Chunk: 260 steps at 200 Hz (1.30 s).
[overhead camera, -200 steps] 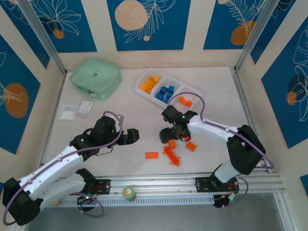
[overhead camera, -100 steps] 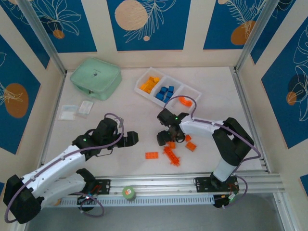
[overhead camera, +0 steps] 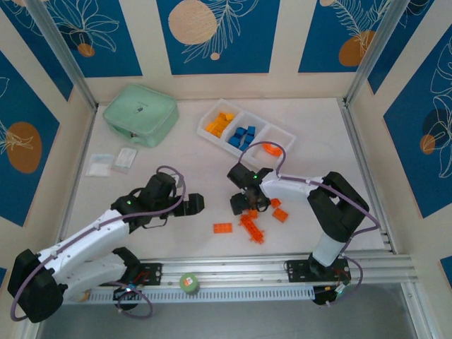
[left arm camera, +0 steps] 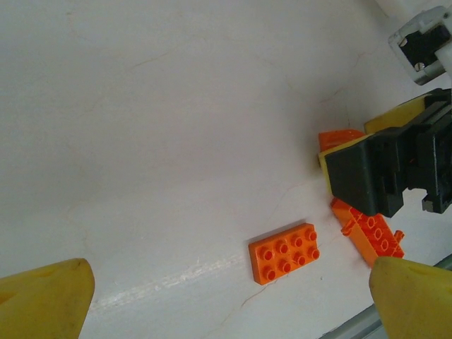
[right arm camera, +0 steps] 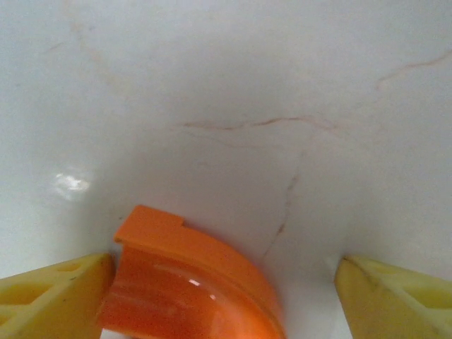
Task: Sort the legos into containers by color
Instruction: Rotate the lego at the bottom-center of the table, then pick up the lego from the bottom-center of the table.
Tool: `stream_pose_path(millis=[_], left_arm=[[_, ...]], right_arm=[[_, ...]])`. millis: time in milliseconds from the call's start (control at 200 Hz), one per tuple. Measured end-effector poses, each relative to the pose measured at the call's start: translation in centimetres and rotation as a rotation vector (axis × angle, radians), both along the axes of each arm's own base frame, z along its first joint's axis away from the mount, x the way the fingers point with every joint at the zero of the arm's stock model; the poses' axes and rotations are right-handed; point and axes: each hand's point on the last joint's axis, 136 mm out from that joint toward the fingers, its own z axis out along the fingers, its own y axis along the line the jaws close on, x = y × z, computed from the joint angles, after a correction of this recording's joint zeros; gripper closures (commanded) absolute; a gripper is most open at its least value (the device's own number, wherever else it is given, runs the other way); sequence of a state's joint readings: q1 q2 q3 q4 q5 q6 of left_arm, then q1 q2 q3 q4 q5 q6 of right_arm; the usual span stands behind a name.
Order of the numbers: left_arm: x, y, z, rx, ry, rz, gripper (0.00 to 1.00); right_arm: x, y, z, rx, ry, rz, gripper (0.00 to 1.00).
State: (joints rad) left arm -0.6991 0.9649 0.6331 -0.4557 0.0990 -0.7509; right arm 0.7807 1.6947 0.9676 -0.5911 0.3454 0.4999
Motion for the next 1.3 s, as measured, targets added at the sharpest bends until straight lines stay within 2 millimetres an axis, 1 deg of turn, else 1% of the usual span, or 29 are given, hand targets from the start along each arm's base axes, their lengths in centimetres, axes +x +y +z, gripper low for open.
stream_pose_path(millis=[175, 240, 395, 475, 595, 690, 905, 1045, 1165, 1240, 1300], left_arm=[[0.1, -0.1, -0.4, 0.008, 0.01, 0.0, 0.01], [0.2, -0.2, -0.3, 0.006, 0.008, 0.0, 0.01], [0.4, -0.4, -0.1, -0.005, -0.005, 0.0, 0.01], [0.5, -0.4, 0.0, -0.006, -0.007, 0.0, 0.01], [0.8, -0.6, 0.5, -0.013, -0.015, -0.001, 0.01], [0.8, -0.7, 0.6, -0.014, -0.016, -0.001, 0.01], [0.8, -0.7, 0.7, -0.016, -0.019, -0.001, 0.01], [1.0, -0.8, 1.1, -0.02, -0.029, -0.005, 0.01], [1.0, -0.9, 1.2, -0.018, -0.034, -0.01, 0.01], [1.1, -0.9, 1.2, -0.017, -0.039, -0.015, 0.01], [1.2, -1.1, 1.5, -0.02, -0.04, -0.019, 0.01]], right_arm=[[1.0, -1.4, 0.2, -0.04, -0.029, -0.057, 0.28], [1.2, -1.5, 0.2, -0.042, -0.032, -0.06, 0.29], [1.3, -1.4, 0.2, -0.038, -0.033, -0.038, 0.35], [1.3, -1.2, 0.1, -0.036, -0.029, -0.034, 0.4], [1.3, -1.0, 0.1, -0.033, -0.03, -0.023, 0.46], [1.3, -0.9, 0.1, -0.03, -0.03, -0.016, 0.51], [1.4, -0.9, 0.2, -0.03, -0.028, -0.006, 0.6], [1.6, -1.1, 0.3, -0.032, -0.03, -0.008, 0.62], [2.1, -1.8, 0.4, -0.041, -0.033, -0.021, 0.63], [2.4, -2.3, 0.8, -0.043, -0.036, -0.032, 0.64], [2.8, -2.4, 1.6, -0.029, -0.049, -0.042, 0.64]])
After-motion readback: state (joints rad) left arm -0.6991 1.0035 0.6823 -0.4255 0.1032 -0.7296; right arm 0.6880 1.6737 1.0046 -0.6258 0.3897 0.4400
